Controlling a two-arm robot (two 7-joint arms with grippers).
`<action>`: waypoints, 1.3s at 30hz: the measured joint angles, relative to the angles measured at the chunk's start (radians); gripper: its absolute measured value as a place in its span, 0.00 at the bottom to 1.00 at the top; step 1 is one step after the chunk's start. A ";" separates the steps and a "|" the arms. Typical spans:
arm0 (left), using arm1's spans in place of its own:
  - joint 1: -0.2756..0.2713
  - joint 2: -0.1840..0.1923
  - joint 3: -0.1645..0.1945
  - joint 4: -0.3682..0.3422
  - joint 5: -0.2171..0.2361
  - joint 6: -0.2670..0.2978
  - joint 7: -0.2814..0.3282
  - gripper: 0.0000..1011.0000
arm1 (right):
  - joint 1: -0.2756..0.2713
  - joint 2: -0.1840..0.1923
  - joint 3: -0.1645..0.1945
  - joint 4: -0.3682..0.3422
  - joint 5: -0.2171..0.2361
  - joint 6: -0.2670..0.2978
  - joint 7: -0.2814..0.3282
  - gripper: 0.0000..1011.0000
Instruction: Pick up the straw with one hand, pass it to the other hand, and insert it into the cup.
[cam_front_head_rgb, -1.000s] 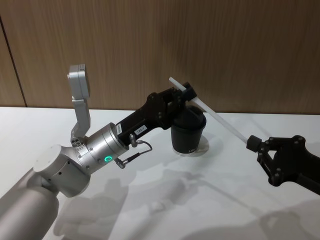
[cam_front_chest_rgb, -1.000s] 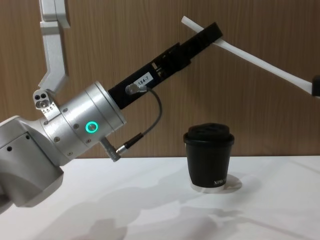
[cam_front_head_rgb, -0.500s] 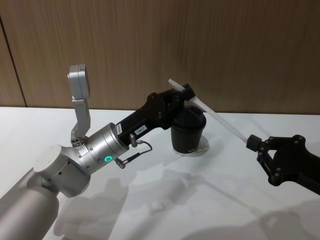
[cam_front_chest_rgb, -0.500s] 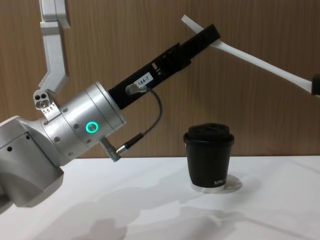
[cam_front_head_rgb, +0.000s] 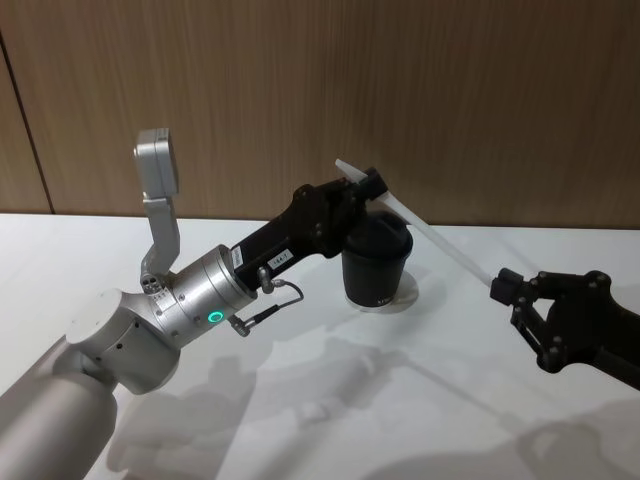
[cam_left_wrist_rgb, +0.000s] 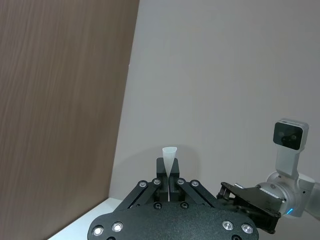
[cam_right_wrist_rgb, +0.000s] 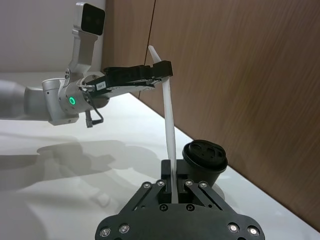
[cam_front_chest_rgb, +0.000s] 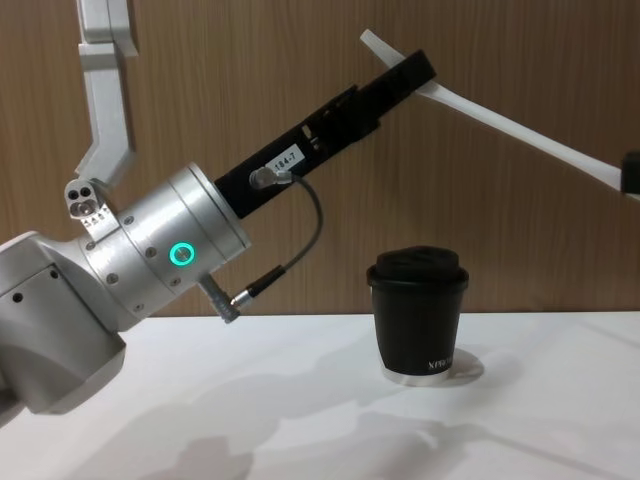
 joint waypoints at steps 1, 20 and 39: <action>0.000 0.000 0.000 0.000 0.000 0.000 0.000 0.01 | 0.000 0.000 0.000 0.000 0.000 0.000 0.000 0.10; 0.000 0.001 0.003 -0.004 0.001 0.000 0.002 0.01 | 0.000 0.000 0.000 0.000 0.000 0.000 0.000 0.65; -0.033 0.087 0.052 -0.126 0.100 0.050 0.098 0.01 | 0.000 0.000 0.000 0.000 0.000 0.000 0.000 0.99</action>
